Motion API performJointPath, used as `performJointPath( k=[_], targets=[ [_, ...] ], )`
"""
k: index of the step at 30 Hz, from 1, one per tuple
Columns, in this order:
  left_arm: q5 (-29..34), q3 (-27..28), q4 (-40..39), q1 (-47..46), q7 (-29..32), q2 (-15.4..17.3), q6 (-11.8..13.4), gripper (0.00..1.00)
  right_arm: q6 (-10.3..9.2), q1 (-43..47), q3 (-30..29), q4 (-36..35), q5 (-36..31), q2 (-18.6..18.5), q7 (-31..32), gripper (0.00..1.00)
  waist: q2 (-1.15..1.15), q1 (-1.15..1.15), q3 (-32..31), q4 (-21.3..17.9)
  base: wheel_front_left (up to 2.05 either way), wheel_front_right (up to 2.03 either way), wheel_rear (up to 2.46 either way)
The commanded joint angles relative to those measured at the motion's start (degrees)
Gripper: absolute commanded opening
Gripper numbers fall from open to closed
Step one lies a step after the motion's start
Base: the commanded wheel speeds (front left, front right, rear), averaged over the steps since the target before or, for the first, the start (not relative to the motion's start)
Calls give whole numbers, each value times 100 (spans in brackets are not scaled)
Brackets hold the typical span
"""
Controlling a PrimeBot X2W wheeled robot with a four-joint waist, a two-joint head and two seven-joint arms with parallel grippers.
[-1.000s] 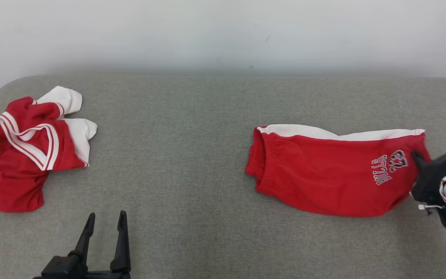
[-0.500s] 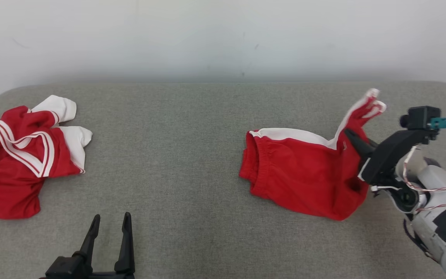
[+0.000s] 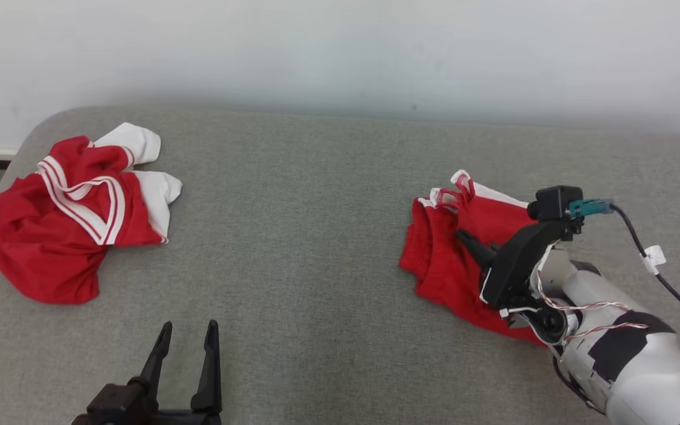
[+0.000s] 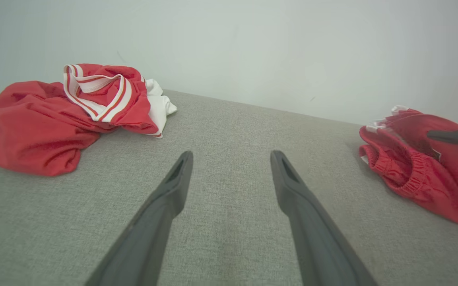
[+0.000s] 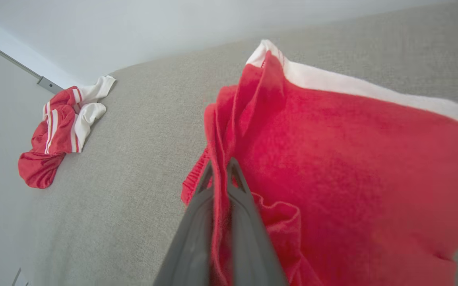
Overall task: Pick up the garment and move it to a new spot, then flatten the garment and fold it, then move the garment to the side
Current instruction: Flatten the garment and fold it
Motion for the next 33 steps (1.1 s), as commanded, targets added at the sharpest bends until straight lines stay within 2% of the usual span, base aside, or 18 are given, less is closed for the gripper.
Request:
performJointPath(
  k=[1,12,13,14,15,16,21,27,33],
  targets=[
    [-71,-34,18,-87,-19,-5,8,100,-9,-19,37,126,-63,66,-11,0,0,0,55,89,0,0,0],
    [-55,-103,76,-163,-19,-4,24,100,-9,-55,209,767,-179,560,-371,0,0,0,79,212,0,0,0],
    [-29,-89,91,-136,-19,-4,25,100,-9,-31,218,781,-147,599,-455,20,0,0,37,201,0,0,0],
    [-13,-80,99,-113,-19,-4,25,100,-9,-16,240,770,-148,598,-492,64,0,0,11,190,0,0,0],
    [2,-67,107,-84,-19,-4,25,100,-9,6,259,749,-133,590,-522,97,0,0,-21,176,0,0,0],
    [11,-52,113,-54,-19,-4,25,100,-9,16,271,721,-118,569,-562,100,0,0,-47,162,0,0,0],
    [46,10,117,87,-19,-4,22,100,-9,97,292,419,-49,290,-845,100,0,0,-207,74,0,0,0],
    [54,83,48,232,-19,-4,20,100,-9,169,115,-2,-5,-333,-1536,100,0,0,-282,-20,0,0,0],
    [92,188,-8,262,-19,-5,18,100,-9,387,-2,25,-282,-810,-2149,100,0,0,-255,-87,0,0,0]
  ],
)
